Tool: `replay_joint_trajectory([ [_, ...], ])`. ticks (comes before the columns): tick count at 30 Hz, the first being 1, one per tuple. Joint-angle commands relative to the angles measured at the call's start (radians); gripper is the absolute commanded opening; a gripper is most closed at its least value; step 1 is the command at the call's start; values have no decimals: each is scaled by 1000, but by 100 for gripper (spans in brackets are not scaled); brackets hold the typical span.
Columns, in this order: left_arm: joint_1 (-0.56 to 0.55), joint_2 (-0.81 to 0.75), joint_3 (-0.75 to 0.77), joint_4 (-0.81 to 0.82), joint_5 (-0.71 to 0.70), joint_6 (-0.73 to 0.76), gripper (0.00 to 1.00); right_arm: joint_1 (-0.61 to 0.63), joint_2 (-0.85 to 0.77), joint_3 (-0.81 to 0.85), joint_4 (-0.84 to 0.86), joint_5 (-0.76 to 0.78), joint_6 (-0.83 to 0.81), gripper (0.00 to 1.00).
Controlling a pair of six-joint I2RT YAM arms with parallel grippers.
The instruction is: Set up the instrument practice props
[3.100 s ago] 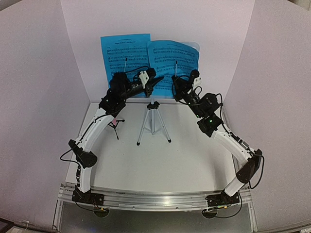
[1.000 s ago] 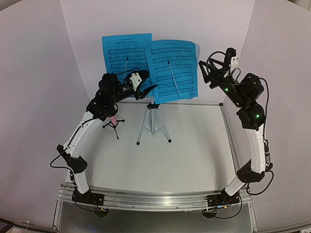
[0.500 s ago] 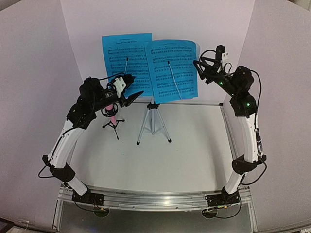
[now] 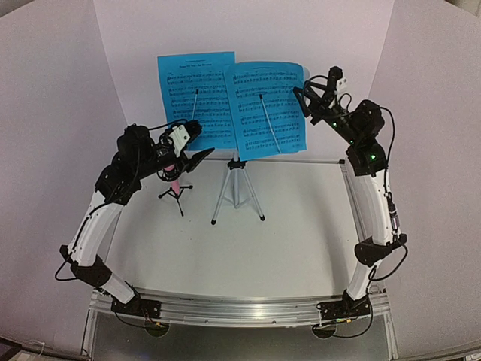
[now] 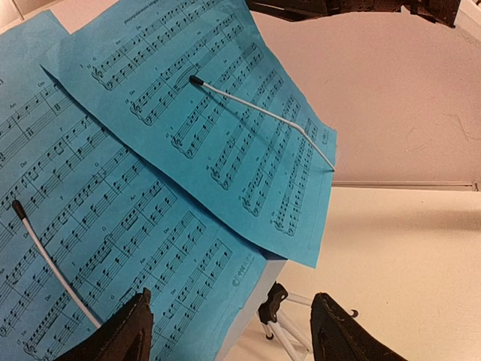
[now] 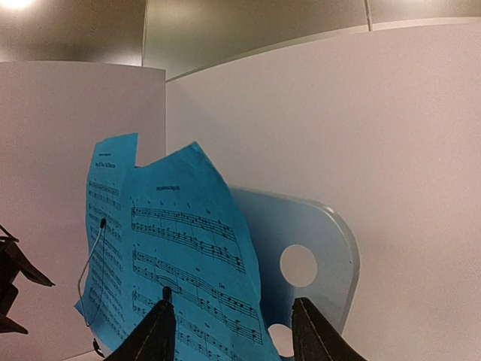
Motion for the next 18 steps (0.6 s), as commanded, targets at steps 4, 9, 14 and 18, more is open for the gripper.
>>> replay_joint_trajectory([
  [4,2,-54,-12,-39,-25,-17,72,-9,23,19,66,-18,-25,45],
  [9,2,-51,-8,-35,-23,-17,72,-11,20,-8,73,-25,-8,25],
  [14,2,-48,-1,-32,-22,-16,72,-11,8,-37,91,2,-8,8],
  [18,2,-50,-5,-34,-20,-14,72,-11,-5,-58,132,31,0,3],
])
